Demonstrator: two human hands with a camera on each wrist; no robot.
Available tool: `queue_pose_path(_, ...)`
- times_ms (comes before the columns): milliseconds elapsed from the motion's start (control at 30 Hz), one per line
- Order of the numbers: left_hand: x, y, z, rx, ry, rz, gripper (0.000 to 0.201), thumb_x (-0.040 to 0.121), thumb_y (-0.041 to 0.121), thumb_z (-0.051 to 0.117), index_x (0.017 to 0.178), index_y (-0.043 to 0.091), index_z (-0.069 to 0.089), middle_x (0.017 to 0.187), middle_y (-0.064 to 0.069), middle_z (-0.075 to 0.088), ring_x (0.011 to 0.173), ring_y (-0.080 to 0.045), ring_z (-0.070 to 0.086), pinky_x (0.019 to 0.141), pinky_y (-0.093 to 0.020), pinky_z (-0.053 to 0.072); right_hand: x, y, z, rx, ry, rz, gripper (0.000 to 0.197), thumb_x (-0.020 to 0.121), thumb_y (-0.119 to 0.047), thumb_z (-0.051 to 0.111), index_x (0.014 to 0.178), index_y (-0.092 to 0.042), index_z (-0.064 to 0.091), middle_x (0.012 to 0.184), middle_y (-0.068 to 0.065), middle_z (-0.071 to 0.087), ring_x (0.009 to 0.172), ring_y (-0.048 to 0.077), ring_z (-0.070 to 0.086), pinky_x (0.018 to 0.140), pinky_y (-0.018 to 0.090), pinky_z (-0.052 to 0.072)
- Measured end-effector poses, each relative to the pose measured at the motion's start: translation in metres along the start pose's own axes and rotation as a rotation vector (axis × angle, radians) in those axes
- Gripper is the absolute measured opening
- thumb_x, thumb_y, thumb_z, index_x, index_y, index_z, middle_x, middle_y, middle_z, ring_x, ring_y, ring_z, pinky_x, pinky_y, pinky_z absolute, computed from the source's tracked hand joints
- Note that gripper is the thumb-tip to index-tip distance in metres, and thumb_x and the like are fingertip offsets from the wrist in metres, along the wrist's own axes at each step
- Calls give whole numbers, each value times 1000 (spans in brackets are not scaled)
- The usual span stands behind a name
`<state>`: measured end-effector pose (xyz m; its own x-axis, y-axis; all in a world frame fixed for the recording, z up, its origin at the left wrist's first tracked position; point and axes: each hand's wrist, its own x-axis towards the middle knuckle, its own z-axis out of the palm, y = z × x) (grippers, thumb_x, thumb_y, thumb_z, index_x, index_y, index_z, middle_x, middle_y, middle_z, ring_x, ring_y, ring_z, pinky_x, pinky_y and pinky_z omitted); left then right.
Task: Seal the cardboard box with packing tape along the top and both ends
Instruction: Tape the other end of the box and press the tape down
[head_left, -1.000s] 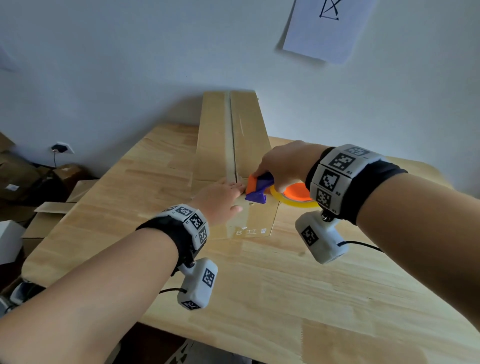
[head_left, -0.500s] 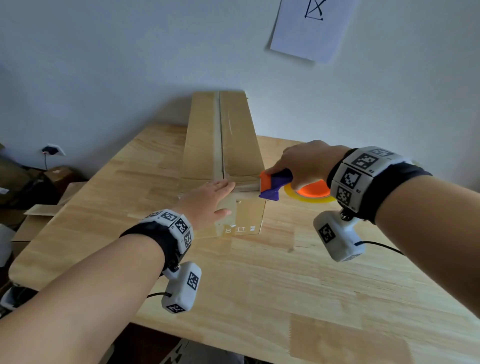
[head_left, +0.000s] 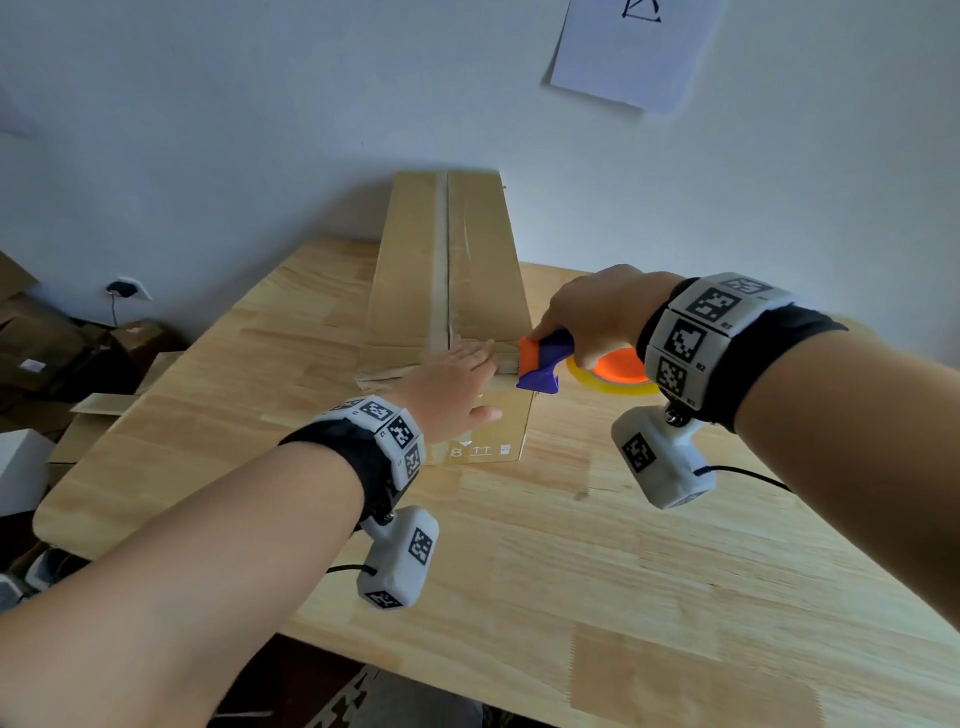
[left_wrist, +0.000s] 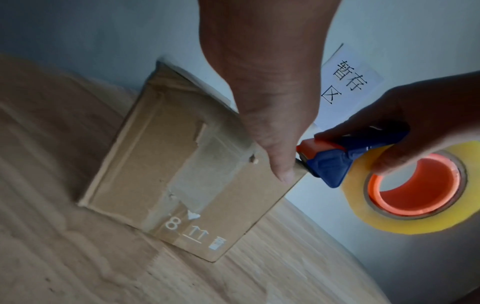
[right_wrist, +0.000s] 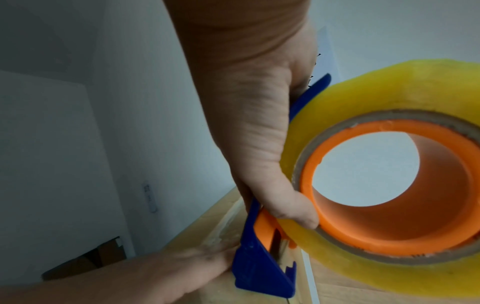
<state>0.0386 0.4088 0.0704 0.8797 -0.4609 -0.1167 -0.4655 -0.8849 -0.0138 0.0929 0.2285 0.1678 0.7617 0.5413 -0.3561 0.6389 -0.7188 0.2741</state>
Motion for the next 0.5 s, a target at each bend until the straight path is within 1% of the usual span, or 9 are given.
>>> queue_pose_path(100, 8, 9, 6, -39, 7, 16, 73, 98, 42, 39, 151, 9, 2, 159, -6, 0, 146, -15, -1, 117, -28, 0, 2, 0, 3, -18, 29, -12, 64, 74, -17, 60, 125, -54, 49, 90, -13, 61, 90, 18, 58, 56, 24, 36)
queue_pose_path(167, 8, 6, 10, -46, 29, 8, 74, 97, 40, 42, 151, 11, 1, 159, -4, -1, 146, -13, -1, 116, -26, -1, -4, 4, 5, -9, 45, -27, 65, 77, -20, 60, 129, -56, 45, 85, -12, 57, 88, 17, 55, 58, 25, 37)
queue_pose_path(233, 6, 4, 13, -44, 39, 1, 75, 96, 39, 44, 151, 12, 1, 159, -3, -1, 146, -12, 0, 115, -24, -1, -14, 11, 11, 6, 78, -42, 67, 79, -28, 62, 134, -57, 37, 83, -11, 51, 85, 16, 51, 59, 27, 38)
queue_pose_path(267, 5, 3, 14, -41, 42, 2, 75, 96, 40, 44, 151, 13, 1, 159, -2, -2, 146, -11, 0, 115, -23, -1, -19, 17, 16, 26, 98, -44, 68, 79, -32, 63, 136, -57, 34, 86, -10, 50, 84, 16, 48, 61, 28, 39)
queue_pose_path(333, 4, 3, 15, -31, 47, -4, 75, 96, 43, 42, 151, 14, -2, 159, -1, -5, 146, -11, -1, 115, -23, -2, -32, 32, 26, 59, 119, -18, 70, 81, -35, 62, 138, -59, 28, 94, -6, 48, 83, 14, 45, 62, 28, 39)
queue_pose_path(433, 4, 5, 14, -12, 37, -16, 75, 97, 44, 39, 150, 15, -6, 159, 0, -9, 146, -12, -3, 114, -22, -4, -49, 56, 42, 24, 83, 71, 70, 83, -32, 58, 138, -60, 26, 95, -5, 46, 82, 14, 45, 62, 30, 41)
queue_pose_path(500, 5, 5, 12, 1, 13, -28, 76, 97, 47, 37, 150, 17, -8, 159, 0, -10, 146, -12, -3, 116, -25, -3, -53, 63, 50, 11, 64, 105, 70, 82, -30, 57, 137, -60, 26, 96, -5, 46, 84, 15, 46, 63, 31, 43)
